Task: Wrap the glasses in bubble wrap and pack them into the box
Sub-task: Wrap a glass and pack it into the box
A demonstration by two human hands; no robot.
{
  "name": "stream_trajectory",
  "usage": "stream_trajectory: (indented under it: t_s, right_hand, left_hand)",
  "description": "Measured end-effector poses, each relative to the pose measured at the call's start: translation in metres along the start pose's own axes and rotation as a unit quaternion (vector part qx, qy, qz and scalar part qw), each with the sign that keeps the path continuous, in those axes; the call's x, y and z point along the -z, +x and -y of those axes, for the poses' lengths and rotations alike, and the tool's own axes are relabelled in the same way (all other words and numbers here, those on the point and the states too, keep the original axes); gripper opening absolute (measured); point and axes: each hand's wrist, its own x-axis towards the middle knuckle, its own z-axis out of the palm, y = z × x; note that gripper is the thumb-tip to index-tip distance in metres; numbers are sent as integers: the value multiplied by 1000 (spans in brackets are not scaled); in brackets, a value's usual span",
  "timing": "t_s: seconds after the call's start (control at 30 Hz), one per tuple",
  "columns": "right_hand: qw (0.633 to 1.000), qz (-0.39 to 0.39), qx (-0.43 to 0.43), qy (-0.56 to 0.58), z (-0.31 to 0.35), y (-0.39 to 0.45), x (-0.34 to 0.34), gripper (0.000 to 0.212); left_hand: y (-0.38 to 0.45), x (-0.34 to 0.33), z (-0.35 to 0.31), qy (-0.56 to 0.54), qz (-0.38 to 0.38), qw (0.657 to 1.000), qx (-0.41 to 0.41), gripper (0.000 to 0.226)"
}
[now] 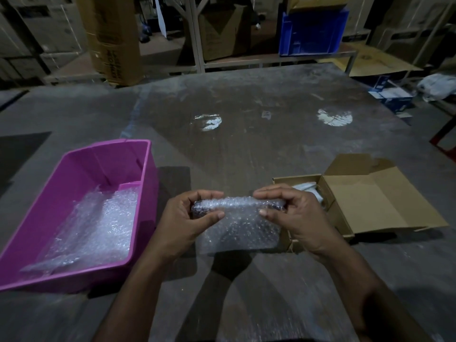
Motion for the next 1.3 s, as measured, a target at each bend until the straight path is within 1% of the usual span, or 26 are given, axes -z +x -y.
stream_trajectory:
  t_s: [0.07, 0.13, 0.23, 0.3, 0.37, 0.43, 0.53, 0.6, 0.67, 0.73, 0.8, 0.83, 0.87, 0.97, 1.03, 1.07, 1.2, 1.3]
  right_hand:
    - [1000, -12, -18, 4, 0, 0, -1, 30]
    - [999, -37, -20, 7, -1, 0, -3, 28]
    - [997, -74, -25, -10, 0, 1, -4, 21]
    - [996, -82, -25, -33, 1, 2, -5, 20]
    - [995, -83, -22, -53, 2, 1, -5, 20]
    - [994, -80, -19, -76, 3, 0, -5, 22]
    - [994, -68, -21, -83, 3, 0, -7, 26]
    - [994, -64, -14, -84, 5, -1, -10, 26]
    - [995, -56, -13, -80, 8, -3, -12, 25]
    - [998, -37, -31, -43, 11, -5, -12, 21]
    - [998, -2, -58, -2, 11, -8, -11, 33]
    - [998, 6, -65, 0, 11, -8, -10, 40]
    - [998, 3, -65, -5, 11, -8, -11, 41]
    - [997, -35, -55, -37, 10, -6, -12, 23]
    - [996, -45, -44, -60, 8, -6, -11, 13]
    - [996, -45, -38, -67, 9, -6, -10, 11]
    - [995, -38, -19, -93, 11, -6, -10, 24]
    - [997, -35, -37, -57, 11, -6, -11, 25]
  left_hand:
    - [0, 1, 0, 7, 15, 1000, 4, 36]
    - [0, 2, 1, 20, 22, 1000, 2, 35]
    - [1, 0, 0, 29, 18, 999, 2, 27]
    - [2, -1, 0, 46, 11, 999, -15, 18]
    - [3, 1, 2, 72, 0, 997, -39, 11]
    - [4, 3, 3, 87, 8, 995, -49, 8]
    - [3, 3, 2, 82, 29, 995, -43, 15]
    - [1, 1, 0, 57, 28, 997, -40, 16]
    - [-1, -2, 0, 39, 21, 998, -33, 28]
    - [-2, -3, -2, 43, 20, 998, -43, 34]
    - [-3, -1, -4, 40, 24, 998, -49, 29]
    - [-4, 0, -5, 38, 25, 998, -49, 27]
    - [-5, 1, -6, 37, 27, 998, -44, 26]
    - [-6, 3, -6, 33, 37, 998, -25, 26]
    - [-6, 3, -7, 42, 32, 998, -26, 26]
    - [-6, 3, -6, 43, 26, 998, -27, 25]
    - [-6, 5, -6, 56, 10, 998, -38, 17]
    - [-6, 2, -6, 56, 3, 997, -46, 20]
